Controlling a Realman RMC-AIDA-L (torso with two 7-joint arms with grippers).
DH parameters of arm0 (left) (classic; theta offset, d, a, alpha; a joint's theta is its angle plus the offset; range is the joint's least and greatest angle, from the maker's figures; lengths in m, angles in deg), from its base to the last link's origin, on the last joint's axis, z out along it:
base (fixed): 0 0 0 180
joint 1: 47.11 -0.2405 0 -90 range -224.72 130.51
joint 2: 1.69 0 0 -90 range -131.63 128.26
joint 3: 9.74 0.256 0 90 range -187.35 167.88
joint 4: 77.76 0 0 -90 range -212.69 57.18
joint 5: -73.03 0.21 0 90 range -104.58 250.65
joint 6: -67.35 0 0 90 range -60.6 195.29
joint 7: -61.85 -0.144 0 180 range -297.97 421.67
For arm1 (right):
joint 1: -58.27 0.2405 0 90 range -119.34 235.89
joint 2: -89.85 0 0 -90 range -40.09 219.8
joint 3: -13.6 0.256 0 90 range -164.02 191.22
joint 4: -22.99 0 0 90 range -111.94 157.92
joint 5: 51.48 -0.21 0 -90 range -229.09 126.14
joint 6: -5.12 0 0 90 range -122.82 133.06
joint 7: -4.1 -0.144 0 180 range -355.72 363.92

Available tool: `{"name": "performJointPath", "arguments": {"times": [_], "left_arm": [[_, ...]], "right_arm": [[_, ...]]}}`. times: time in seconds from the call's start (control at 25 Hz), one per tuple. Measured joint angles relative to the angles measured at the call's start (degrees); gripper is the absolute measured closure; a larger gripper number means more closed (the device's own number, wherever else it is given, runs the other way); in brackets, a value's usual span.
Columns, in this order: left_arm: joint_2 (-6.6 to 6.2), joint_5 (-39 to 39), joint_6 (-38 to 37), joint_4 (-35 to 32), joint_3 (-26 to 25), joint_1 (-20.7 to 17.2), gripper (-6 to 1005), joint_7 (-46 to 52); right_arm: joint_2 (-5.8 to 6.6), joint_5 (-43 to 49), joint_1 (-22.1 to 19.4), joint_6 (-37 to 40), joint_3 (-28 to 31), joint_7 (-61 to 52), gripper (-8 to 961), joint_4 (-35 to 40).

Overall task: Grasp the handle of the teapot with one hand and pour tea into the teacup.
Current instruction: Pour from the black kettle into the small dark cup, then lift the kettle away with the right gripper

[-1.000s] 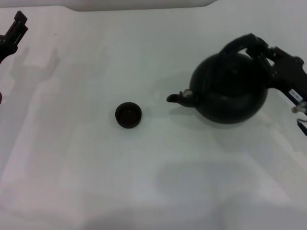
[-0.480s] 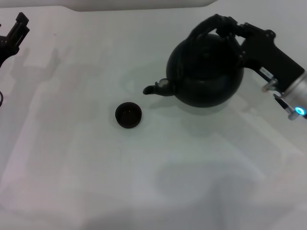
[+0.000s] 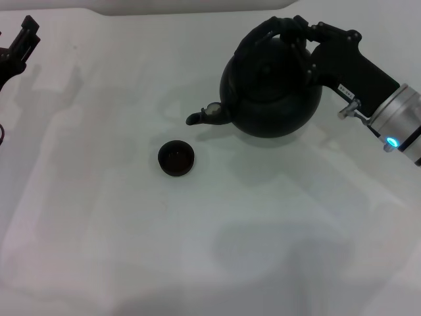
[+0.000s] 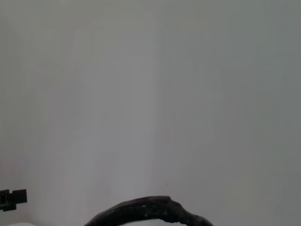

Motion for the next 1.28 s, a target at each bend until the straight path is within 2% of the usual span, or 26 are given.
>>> {"name": "performJointPath", "arguments": {"times": [1.28], "left_arm": [[-0.09, -0.94, 0.08, 1.15, 0.03, 0.19, 137, 0.0]], "right_arm": [[-0.25, 0.48, 0.1, -0.7, -0.68, 11.61, 780, 2.24]]}}
